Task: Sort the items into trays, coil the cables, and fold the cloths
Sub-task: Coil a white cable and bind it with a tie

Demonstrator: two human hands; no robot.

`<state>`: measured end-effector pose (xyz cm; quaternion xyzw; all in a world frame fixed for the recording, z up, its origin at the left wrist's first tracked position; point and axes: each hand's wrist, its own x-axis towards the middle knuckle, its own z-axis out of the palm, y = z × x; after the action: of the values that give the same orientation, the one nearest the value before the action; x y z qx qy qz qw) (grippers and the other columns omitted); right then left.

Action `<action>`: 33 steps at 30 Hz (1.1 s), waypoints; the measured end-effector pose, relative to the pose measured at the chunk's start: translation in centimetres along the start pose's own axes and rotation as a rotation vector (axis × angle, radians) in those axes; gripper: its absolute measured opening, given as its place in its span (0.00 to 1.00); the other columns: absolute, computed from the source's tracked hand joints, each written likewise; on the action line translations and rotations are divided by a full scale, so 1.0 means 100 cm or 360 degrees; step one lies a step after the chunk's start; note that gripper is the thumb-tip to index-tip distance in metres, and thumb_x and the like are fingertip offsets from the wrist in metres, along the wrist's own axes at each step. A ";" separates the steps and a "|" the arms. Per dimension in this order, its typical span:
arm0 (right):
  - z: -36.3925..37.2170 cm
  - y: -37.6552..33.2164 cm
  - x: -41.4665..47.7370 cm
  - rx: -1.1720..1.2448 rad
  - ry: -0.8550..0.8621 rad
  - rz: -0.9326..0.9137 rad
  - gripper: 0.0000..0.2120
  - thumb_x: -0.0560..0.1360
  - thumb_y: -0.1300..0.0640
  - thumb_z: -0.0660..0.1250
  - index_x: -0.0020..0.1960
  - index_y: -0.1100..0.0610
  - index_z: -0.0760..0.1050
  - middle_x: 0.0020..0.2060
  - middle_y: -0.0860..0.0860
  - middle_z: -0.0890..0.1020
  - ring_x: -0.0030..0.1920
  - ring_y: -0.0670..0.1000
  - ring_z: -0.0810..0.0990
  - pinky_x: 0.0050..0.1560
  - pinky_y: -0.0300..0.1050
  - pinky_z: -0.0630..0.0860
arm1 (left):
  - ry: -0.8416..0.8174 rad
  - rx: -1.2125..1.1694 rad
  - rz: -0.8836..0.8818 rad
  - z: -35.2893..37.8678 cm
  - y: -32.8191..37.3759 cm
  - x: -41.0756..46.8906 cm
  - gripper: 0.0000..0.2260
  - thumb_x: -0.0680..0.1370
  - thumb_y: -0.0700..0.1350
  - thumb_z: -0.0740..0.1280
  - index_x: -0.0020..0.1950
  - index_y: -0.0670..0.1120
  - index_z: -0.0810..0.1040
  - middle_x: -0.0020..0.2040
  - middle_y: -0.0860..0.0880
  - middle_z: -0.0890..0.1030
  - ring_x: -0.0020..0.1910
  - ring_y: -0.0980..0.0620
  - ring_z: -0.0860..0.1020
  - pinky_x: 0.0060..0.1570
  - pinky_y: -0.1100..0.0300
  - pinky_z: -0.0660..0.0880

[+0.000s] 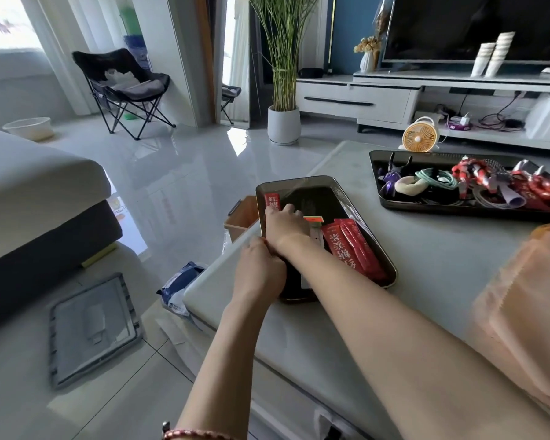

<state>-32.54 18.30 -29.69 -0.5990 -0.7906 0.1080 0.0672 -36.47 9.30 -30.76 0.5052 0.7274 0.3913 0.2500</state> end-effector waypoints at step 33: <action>-0.014 0.114 -0.115 0.0443 0.0785 0.0249 0.14 0.72 0.64 0.66 0.57 0.64 0.79 0.52 0.60 0.73 0.55 0.59 0.70 0.57 0.42 0.65 | -0.0252 0.0239 0.0082 0.011 0.020 -0.039 0.10 0.68 0.31 0.61 0.46 0.40 0.76 0.44 0.43 0.78 0.43 0.44 0.76 0.36 0.55 0.73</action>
<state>-18.39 10.35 -30.94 -0.6513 -0.6794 0.0713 0.3302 -33.14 6.39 -29.81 0.5705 0.7194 0.3007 0.2580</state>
